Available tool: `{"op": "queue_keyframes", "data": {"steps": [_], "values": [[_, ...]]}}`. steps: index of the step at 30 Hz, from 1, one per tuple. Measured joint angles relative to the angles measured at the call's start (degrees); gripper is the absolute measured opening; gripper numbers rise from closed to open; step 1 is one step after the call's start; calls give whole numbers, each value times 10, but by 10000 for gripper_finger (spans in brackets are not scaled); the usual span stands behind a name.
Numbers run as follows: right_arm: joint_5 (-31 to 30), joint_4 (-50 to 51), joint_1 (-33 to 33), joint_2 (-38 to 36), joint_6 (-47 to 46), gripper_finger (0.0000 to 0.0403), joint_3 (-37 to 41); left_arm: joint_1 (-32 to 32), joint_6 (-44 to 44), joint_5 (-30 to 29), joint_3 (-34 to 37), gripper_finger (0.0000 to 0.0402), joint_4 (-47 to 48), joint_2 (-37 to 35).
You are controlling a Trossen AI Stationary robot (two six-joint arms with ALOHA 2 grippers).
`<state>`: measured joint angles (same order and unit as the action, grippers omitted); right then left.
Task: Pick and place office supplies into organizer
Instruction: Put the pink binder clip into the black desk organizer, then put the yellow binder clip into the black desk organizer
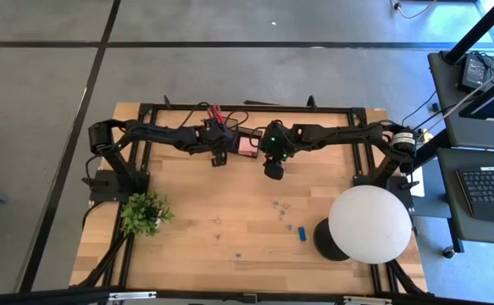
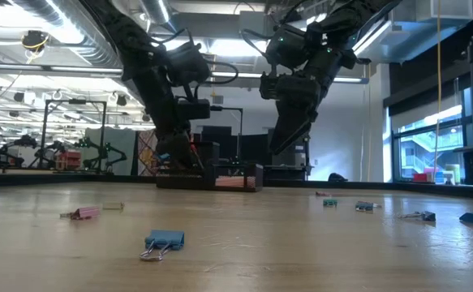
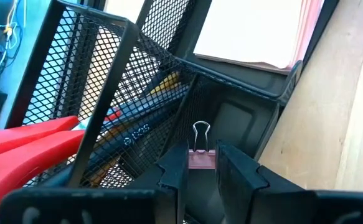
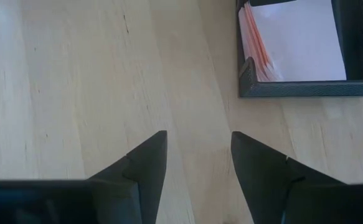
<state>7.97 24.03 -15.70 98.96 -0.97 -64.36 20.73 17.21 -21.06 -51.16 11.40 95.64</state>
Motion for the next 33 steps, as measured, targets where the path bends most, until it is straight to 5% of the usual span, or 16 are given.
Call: {"op": "queue_keyframes", "data": {"steps": [24,29,33], "values": [[0,3,0,0,0,181,0,-11,-1,-1,0,89,14,-20],[0,8,0,0,0,181,0,-39,-30,67,0,89,47,-92],[0,7,0,0,2,181,0,-63,-125,208,0,89,56,-155]]}}
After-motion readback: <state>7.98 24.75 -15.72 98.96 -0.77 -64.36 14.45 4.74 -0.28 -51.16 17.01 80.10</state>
